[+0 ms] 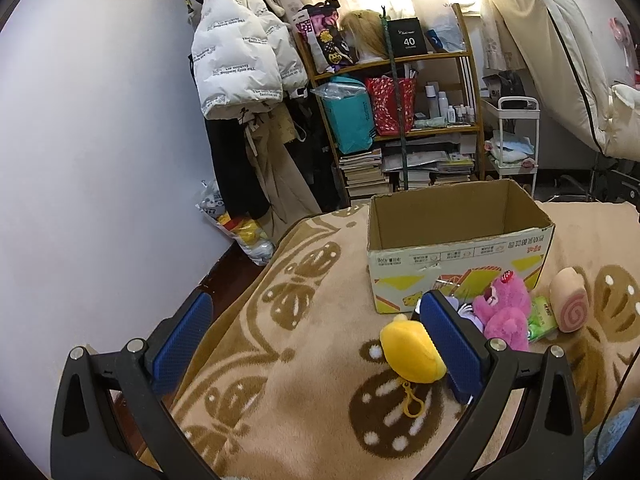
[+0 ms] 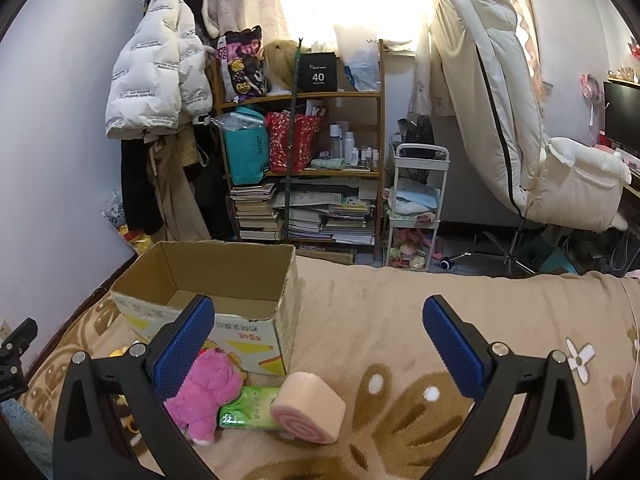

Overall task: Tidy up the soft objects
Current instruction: 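Grasp the yellow plush with the left tool while the right tool grasps the swirl cushion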

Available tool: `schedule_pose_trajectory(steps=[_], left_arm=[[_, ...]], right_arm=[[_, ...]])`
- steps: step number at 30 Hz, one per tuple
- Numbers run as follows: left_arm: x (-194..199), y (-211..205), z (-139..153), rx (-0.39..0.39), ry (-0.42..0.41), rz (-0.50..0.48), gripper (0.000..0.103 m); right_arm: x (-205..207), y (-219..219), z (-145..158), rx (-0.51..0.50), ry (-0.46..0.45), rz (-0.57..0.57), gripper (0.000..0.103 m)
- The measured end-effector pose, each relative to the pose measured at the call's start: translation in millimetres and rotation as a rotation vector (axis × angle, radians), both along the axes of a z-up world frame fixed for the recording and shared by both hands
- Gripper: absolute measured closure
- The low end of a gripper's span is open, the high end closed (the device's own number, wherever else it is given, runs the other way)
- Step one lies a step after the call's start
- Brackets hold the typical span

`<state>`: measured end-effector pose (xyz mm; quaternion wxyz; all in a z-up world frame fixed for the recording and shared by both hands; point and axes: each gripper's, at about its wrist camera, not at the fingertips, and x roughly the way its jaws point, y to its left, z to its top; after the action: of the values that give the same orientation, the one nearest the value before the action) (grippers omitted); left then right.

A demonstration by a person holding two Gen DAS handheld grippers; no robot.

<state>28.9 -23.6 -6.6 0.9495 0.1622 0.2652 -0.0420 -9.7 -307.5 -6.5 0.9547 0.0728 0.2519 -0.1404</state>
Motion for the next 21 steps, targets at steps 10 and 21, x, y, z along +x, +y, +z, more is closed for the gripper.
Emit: schedule_pose_trajectory(steps=[10,21], left_arm=[[27.7,-18.9,10.5,0.042,0.01,0.019,0.001],[51.7,-38.2,-8.5,0.03,0.08,-0.002,0.001]], right_arm=[[21.3,-8.2,-11.2,0.037,0.04,0.018,0.0],[39.3,-10.1,-29.0,0.076,0.112,0.05,0.0]])
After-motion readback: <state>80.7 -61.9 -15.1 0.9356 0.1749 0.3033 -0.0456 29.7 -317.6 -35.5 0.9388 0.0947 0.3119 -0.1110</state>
